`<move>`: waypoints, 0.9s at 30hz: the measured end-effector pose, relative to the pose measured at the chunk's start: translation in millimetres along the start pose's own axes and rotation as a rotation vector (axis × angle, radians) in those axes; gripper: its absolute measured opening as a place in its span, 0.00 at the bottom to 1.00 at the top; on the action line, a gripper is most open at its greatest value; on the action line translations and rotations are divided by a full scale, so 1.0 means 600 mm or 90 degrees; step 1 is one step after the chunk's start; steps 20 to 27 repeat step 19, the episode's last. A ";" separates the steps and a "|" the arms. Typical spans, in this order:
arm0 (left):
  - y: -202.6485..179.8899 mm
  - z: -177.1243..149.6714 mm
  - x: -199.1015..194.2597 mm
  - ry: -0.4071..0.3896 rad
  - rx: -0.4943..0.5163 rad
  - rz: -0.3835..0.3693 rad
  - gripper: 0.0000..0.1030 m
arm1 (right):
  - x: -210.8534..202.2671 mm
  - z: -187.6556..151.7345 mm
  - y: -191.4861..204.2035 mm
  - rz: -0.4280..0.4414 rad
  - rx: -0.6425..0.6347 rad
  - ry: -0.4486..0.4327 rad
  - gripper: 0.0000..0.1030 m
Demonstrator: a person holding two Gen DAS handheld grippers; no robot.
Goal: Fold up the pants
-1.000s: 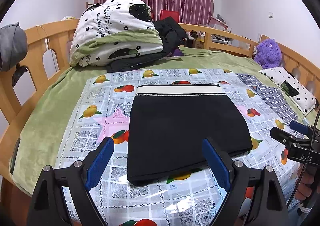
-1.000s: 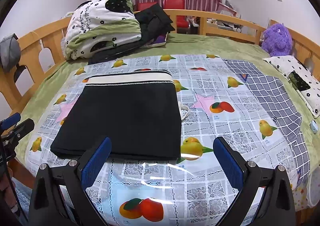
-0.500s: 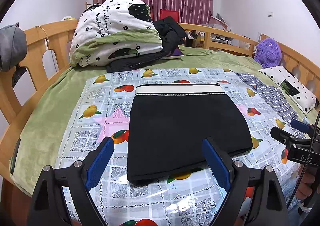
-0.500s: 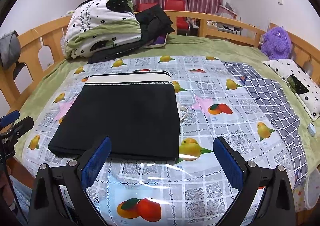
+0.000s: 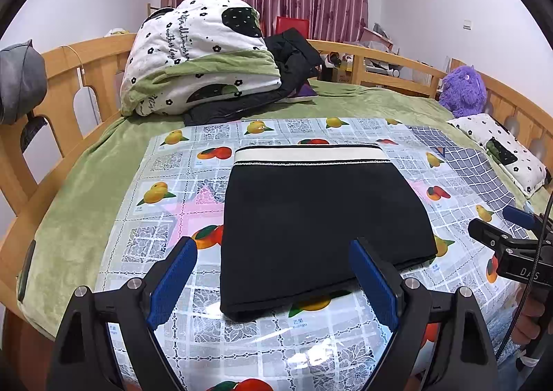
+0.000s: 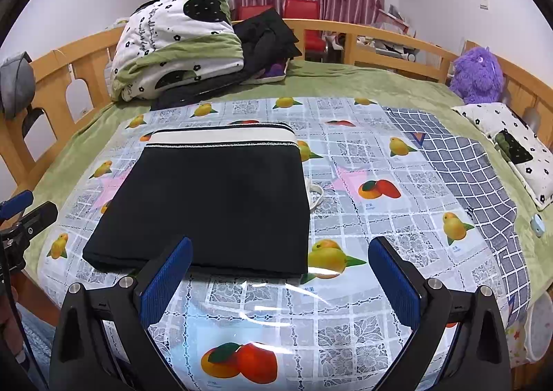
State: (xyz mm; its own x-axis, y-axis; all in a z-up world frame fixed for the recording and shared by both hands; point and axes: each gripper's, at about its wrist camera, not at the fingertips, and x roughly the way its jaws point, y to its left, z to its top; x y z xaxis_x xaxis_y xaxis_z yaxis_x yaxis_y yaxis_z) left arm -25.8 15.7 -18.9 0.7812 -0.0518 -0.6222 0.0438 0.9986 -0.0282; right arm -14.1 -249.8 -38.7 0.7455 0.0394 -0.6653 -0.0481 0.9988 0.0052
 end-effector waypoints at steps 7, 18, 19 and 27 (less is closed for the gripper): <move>-0.001 0.000 0.000 0.000 0.000 0.001 0.87 | 0.000 0.000 -0.001 0.001 -0.001 0.000 0.97; 0.002 0.000 -0.002 -0.007 0.004 0.000 0.87 | 0.000 0.000 -0.003 0.000 0.000 0.000 0.97; 0.003 0.000 -0.003 -0.010 0.007 0.000 0.87 | 0.000 0.000 -0.003 0.000 -0.001 0.000 0.97; 0.003 0.000 -0.003 -0.010 0.007 0.000 0.87 | 0.000 0.000 -0.003 0.000 -0.001 0.000 0.97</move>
